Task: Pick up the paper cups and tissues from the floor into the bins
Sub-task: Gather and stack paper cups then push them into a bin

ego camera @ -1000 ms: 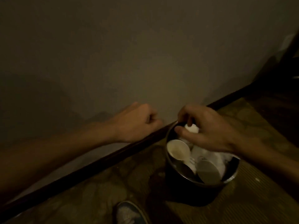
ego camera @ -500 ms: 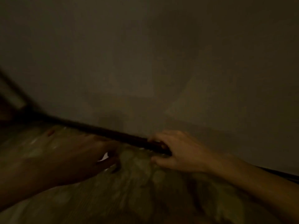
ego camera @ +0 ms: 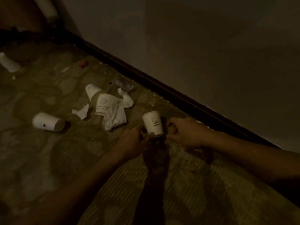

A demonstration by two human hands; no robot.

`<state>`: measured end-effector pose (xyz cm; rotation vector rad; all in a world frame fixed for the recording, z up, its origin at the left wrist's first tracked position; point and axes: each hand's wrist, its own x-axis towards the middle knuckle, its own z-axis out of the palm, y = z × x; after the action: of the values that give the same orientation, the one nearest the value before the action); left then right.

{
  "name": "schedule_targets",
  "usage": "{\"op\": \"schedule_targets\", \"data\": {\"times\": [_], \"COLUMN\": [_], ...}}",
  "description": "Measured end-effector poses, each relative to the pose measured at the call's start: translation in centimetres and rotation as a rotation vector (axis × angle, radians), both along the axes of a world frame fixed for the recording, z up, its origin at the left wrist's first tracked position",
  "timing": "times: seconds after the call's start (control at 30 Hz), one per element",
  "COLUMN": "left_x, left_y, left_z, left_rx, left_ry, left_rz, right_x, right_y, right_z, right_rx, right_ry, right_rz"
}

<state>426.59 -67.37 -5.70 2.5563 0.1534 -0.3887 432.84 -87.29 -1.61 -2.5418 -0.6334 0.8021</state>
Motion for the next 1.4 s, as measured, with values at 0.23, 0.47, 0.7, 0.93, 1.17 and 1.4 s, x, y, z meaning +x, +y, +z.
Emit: {"op": "schedule_targets", "data": {"times": [0.23, 0.47, 0.7, 0.93, 1.17, 1.4], "left_x": [2.1, 1.7, 0.4, 2.4, 4.3, 2.1], "left_y": [0.7, 1.9, 3.6, 8.4, 8.6, 9.0], "left_z": [-3.9, -5.3, -5.8, -4.9, -7.1, -6.5], "left_rx": [-0.306, -0.423, -0.453, 0.166, 0.242, -0.084], "left_ry": [0.099, 0.089, 0.039, -0.228, -0.108, -0.017], "left_rz": [0.354, 0.355, 0.284, 0.385, 0.222, 0.333], "right_x": [4.6, 5.9, 4.2, 2.6, 2.2, 2.1], "right_y": [4.1, 9.4, 11.0, 8.9, 8.1, 9.6], "right_z": [-3.1, -3.2, -6.6, -9.0, -8.5, -7.4], "right_rx": [-0.075, -0.139, 0.026, 0.215, 0.345, 0.417], "right_ry": [0.174, 0.133, 0.122, 0.207, 0.370, 0.478], "right_rz": [-0.165, -0.106, -0.384, -0.525, -0.636, -0.664]}}
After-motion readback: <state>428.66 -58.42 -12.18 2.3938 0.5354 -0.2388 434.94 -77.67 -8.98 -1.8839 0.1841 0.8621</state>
